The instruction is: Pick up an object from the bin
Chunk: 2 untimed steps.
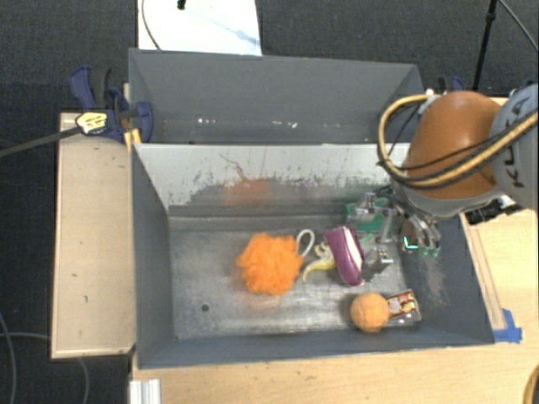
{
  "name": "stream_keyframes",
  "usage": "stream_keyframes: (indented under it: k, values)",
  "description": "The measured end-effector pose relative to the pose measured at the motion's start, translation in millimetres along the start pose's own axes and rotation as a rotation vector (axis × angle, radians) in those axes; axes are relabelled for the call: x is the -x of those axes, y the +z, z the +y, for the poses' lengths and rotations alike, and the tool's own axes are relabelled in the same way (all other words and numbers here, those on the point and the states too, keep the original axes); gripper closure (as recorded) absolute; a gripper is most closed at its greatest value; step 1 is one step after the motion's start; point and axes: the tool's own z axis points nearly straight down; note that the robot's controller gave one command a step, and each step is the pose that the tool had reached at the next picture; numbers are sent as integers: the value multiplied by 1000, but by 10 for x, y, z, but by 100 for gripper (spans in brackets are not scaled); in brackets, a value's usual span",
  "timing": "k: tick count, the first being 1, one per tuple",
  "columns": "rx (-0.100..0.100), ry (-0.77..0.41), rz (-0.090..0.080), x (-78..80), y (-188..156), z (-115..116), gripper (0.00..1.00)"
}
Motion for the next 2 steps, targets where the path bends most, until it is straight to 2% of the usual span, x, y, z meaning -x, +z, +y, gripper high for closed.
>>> stream_keyframes:
  k: [1,2]
  values:
    - [-1,-2,-8,18,-37,1,100]
    - [-1,-3,-8,18,-37,1,100]
